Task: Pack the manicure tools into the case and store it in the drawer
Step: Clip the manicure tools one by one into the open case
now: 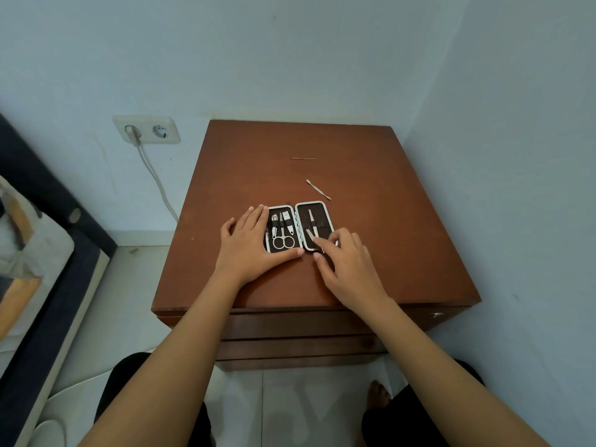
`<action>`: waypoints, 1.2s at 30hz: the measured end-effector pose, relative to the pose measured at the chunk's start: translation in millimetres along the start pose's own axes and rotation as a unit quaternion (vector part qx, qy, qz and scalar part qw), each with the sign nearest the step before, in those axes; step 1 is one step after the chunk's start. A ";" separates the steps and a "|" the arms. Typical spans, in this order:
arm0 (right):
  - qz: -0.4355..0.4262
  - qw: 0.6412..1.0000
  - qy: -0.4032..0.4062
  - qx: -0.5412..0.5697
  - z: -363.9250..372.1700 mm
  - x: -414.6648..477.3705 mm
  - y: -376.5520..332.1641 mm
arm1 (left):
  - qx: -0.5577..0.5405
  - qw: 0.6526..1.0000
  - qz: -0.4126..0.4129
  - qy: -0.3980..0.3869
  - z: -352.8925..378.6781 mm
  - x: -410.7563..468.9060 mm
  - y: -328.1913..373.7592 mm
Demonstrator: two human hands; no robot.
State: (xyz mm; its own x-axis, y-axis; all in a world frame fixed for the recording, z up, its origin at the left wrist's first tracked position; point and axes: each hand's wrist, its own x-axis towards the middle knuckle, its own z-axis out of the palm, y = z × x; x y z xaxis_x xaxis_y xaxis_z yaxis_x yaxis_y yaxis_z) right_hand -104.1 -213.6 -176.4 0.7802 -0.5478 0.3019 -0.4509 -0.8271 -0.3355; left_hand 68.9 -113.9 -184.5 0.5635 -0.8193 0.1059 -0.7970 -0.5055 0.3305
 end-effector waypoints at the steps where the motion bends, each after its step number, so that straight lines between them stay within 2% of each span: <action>1: -0.005 1.000 0.011 0.001 -0.2 -1.9 0.5 | -0.001 1.000 0.000 0.000 -0.9 -0.1 0.0; 6: -0.026 0.998 0.017 -0.059 4.7 4.4 -5.9 | -0.002 1.000 -0.001 0.005 -5.3 -0.4 -1.6; 10: -0.017 0.994 -0.031 -0.106 5.1 11.8 -9.2 | -0.012 1.000 -0.002 0.005 -4.7 -3.9 -2.4; 14: -0.024 0.997 -0.033 -0.063 -1.1 12.2 -11.2 | -0.013 1.000 -0.002 0.009 -5.1 -9.8 -0.6; 17: 0.032 0.996 0.039 0.080 -12.1 21.3 -7.2 | -0.019 1.000 0.002 0.012 -7.8 -13.8 2.2; 19: 0.093 0.985 0.071 0.127 -16.8 43.1 6.2 | -0.025 1.000 0.006 0.013 -10.2 -16.8 5.6; 23: 0.196 0.969 0.031 0.149 -23.3 88.8 30.1 | -0.026 1.000 0.010 0.014 -12.5 -22.3 14.2; 31: 0.231 0.970 -0.026 0.077 -24.1 109.8 35.5 | -0.029 0.999 0.023 0.024 -17.2 -20.4 18.3; 36: 0.192 0.981 -0.019 0.026 -16.9 107.0 29.8 | -0.023 0.999 0.020 0.025 -16.8 -15.6 14.4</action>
State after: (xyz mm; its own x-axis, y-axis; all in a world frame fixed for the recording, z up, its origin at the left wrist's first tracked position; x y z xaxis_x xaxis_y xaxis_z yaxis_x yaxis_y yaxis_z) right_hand -41.3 -299.0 -139.1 0.5738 -0.8114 0.1110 -0.6926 -0.5531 -0.4630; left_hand 52.3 -103.8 -165.6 0.5430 -0.8232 0.1659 -0.8087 -0.4594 0.3674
